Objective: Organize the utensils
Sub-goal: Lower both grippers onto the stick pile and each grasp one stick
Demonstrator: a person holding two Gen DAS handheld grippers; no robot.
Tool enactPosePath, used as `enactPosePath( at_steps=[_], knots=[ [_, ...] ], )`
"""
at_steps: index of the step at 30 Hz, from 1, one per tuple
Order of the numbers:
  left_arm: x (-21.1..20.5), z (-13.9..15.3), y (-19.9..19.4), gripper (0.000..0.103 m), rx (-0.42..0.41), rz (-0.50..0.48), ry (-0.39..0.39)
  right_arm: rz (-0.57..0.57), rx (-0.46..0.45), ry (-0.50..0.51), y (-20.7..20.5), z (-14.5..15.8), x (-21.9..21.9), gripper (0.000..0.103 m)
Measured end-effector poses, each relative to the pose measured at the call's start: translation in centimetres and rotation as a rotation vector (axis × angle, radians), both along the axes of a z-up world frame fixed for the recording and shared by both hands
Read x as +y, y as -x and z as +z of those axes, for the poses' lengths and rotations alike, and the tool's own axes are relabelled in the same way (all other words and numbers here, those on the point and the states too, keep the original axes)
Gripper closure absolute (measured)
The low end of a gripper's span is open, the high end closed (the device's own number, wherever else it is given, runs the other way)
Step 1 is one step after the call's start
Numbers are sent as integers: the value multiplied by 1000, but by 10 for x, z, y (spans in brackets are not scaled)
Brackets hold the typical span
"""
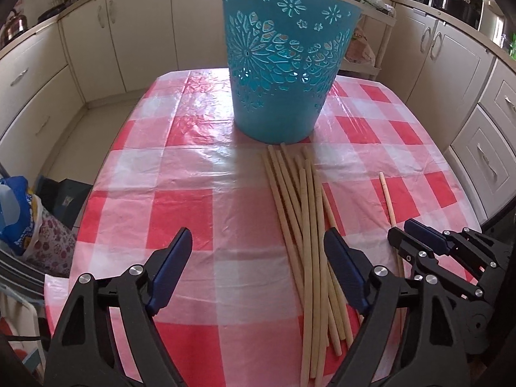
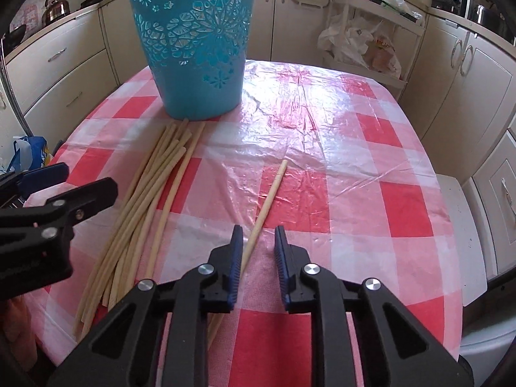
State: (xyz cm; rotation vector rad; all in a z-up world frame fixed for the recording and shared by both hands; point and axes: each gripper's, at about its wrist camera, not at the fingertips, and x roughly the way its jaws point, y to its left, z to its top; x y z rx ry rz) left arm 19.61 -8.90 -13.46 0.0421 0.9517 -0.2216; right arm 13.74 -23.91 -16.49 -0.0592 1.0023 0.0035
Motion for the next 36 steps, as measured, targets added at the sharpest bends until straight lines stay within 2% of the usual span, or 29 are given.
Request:
enactPosePath(
  at_steps=[4,6,9,11,13,16,18,20,23,31,36],
  knots=[
    [-9,-12,-16,42,32,-34,16,7,12,-34,-4,1,-4,84],
    [-10,-16,-18,52,38,-62,37,15,12,-34,-5,1,-3,84],
    [-9,-20,-21,76,38,-89,60,24,16,-38,-6,1,-3,84],
    [-4,-23,-26,82,61,-88,94,27,24,-44,-7,2,-5,84],
    [0,-23,-27,82,70,-84,104,31,30,-46,-8,2,-4,80],
    [3,-24,-25,82,69,-92,109,42,18,-24,-8,2,0,79],
    [8,-23,-25,86,84,-90,133,46,15,-33,-8,1,0,81],
    [12,-23,-27,90,101,-91,151,46,16,-49,-8,1,-1,91],
    [19,-23,-26,95,109,-98,149,52,26,-55,-9,1,-1,91],
    [9,-18,-40,95,150,-128,63,85,52,-16,-16,1,4,91],
    [-2,-16,-47,97,158,-149,-28,89,61,-55,-19,2,-1,94]
  ],
)
